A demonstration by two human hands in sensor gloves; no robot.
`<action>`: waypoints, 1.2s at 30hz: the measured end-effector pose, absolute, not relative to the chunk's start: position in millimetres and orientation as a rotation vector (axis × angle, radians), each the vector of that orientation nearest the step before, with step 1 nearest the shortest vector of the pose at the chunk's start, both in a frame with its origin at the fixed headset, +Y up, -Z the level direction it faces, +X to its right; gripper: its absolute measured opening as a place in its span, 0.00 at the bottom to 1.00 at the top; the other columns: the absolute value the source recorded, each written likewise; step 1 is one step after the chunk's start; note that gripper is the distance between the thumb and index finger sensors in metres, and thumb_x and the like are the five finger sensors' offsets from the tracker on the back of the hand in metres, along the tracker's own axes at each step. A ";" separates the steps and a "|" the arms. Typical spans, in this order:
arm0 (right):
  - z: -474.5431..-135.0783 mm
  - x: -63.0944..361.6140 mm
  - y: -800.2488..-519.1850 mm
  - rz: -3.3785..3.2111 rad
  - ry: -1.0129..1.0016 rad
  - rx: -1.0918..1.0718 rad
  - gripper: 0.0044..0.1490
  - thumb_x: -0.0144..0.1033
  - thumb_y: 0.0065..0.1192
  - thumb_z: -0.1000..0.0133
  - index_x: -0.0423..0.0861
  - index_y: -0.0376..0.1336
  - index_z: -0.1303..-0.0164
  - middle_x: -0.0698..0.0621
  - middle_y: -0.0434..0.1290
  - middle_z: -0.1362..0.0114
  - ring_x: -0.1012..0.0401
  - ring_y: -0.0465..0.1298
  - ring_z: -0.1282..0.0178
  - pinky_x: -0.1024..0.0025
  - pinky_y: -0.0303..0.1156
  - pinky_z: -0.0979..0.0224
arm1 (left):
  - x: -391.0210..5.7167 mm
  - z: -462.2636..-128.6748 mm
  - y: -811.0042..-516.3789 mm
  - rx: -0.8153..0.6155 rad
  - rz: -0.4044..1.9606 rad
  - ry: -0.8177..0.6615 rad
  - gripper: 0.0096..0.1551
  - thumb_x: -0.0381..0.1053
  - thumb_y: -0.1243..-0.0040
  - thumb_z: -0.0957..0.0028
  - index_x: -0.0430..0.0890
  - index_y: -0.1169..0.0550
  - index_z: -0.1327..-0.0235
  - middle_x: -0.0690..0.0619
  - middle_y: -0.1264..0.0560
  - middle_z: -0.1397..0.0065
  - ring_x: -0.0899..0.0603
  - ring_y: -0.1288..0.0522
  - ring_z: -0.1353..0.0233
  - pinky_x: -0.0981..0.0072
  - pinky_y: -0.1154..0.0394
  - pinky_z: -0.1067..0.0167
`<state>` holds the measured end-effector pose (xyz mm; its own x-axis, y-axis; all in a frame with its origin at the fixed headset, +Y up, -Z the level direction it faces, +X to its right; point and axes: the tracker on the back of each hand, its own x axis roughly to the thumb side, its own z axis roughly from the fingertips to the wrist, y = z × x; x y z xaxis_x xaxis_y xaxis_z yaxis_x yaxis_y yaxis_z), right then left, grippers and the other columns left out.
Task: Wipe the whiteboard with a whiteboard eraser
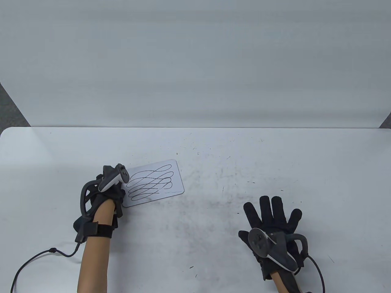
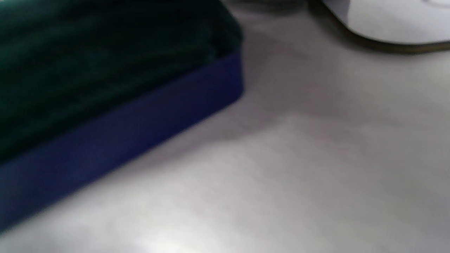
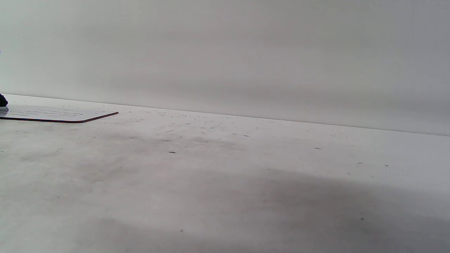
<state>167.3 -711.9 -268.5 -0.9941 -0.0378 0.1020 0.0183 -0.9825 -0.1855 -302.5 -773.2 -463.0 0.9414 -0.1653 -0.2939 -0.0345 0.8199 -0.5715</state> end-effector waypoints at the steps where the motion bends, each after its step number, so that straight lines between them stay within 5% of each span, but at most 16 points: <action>1: -268.7 167.0 -712.1 -3.095 0.286 -0.164 0.51 0.72 0.41 0.58 0.65 0.35 0.26 0.46 0.41 0.13 0.41 0.37 0.16 0.20 0.29 0.32 | -302.0 -463.6 -773.5 -0.603 -0.075 0.336 0.41 0.58 0.60 0.49 0.62 0.60 0.25 0.58 0.62 0.14 0.43 0.68 0.13 0.32 0.61 0.22; 11: -268.8 165.2 -712.4 -3.090 0.271 -0.165 0.51 0.72 0.41 0.57 0.65 0.35 0.26 0.46 0.41 0.13 0.42 0.36 0.16 0.20 0.29 0.32 | -261.7 -448.9 -772.8 -0.622 -0.194 0.171 0.41 0.58 0.62 0.49 0.60 0.62 0.26 0.57 0.64 0.15 0.43 0.69 0.15 0.36 0.63 0.21; 25: -265.7 164.4 -709.4 -3.067 0.291 -0.189 0.50 0.71 0.41 0.57 0.65 0.35 0.27 0.46 0.41 0.13 0.42 0.36 0.16 0.20 0.29 0.32 | -189.5 -354.9 -772.5 -0.583 -0.355 0.011 0.42 0.57 0.63 0.49 0.56 0.62 0.24 0.52 0.62 0.14 0.39 0.67 0.15 0.35 0.60 0.22; 36: -262.0 165.5 -706.5 -3.053 0.319 -0.171 0.51 0.71 0.42 0.58 0.66 0.34 0.27 0.46 0.41 0.13 0.42 0.36 0.16 0.20 0.29 0.32 | -208.9 -337.2 -751.3 -0.372 -0.264 -0.029 0.41 0.56 0.58 0.48 0.62 0.56 0.22 0.53 0.61 0.13 0.38 0.66 0.14 0.32 0.59 0.22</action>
<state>165.5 -706.5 -262.0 -0.9915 -0.0783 0.1036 0.0552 -0.9762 -0.2097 -208.9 -751.3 -337.2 0.9653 -0.2497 0.0761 0.2602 0.8978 -0.3554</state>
